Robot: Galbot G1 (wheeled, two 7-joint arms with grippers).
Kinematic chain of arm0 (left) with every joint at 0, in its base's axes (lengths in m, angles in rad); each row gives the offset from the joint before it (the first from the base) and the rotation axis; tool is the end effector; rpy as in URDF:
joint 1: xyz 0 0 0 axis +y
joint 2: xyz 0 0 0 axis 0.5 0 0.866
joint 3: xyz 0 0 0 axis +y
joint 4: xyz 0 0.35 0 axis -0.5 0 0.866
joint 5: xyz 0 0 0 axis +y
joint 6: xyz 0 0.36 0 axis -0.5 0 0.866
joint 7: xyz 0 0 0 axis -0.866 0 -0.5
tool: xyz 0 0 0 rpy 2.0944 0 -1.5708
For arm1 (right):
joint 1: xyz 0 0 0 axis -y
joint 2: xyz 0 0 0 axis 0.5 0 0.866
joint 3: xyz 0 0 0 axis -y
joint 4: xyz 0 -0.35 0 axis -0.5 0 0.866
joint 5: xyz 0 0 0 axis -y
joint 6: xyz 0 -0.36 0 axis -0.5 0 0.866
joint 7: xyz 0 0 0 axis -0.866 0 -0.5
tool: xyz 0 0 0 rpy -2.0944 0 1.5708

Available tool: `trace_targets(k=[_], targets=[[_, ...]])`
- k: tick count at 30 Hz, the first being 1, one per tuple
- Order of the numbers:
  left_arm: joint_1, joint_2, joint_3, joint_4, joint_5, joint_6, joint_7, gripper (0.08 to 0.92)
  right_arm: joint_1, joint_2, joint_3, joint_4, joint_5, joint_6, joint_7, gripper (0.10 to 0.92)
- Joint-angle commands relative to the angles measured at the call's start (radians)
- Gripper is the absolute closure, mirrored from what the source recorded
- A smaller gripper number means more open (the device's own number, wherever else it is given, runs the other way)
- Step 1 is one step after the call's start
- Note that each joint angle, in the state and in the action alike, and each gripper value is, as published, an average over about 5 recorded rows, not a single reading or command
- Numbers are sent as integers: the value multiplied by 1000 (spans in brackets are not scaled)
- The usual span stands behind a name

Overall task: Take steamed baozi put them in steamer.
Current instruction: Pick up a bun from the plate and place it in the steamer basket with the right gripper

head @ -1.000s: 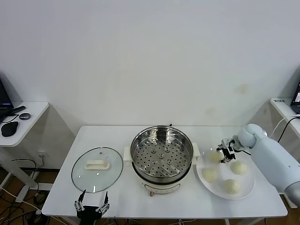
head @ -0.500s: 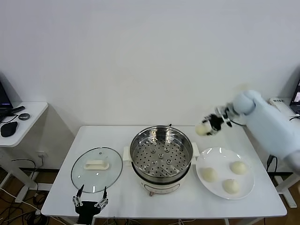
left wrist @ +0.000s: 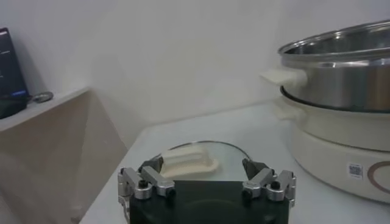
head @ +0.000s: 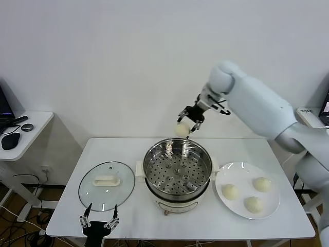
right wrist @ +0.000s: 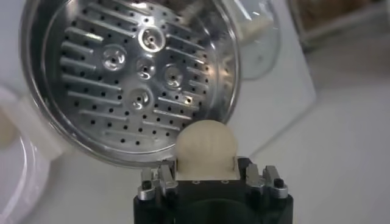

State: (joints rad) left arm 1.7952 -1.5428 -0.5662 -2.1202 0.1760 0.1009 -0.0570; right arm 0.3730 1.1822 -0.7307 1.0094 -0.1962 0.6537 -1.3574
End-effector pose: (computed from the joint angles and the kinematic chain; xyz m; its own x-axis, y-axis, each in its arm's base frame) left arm 0.1149 0.0176 -0.3271 -0.9553 -0.0993 0.2784 -0.0320 0.9711 0.2364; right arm 0.6183 0.0628 0.0021 -0.1496 -0.3240 0.9342 -0.2951 -0.8871 -0.3549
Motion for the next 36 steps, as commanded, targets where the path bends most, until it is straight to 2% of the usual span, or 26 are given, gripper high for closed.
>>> trace_targets(k=[1, 12, 29, 32, 36], targets=[[5, 3, 2, -2, -3, 0, -2, 177, 44, 89, -123, 78, -149, 174, -8, 447], [0, -3, 5, 8, -43, 0, -16, 177, -35, 130, -112, 25, -195, 90, -15, 440], [-5, -1, 3, 24, -45, 0, -15, 177, -134, 155, -78, -67, -255, 80, 7, 439], [-8, -1, 3, 27, -46, 0, -15, 177, -138, 155, -85, -78, -227, 63, 13, 399], [-9, -1, 3, 32, -47, 0, -15, 177, -136, 149, -94, -79, -198, 37, 19, 290]])
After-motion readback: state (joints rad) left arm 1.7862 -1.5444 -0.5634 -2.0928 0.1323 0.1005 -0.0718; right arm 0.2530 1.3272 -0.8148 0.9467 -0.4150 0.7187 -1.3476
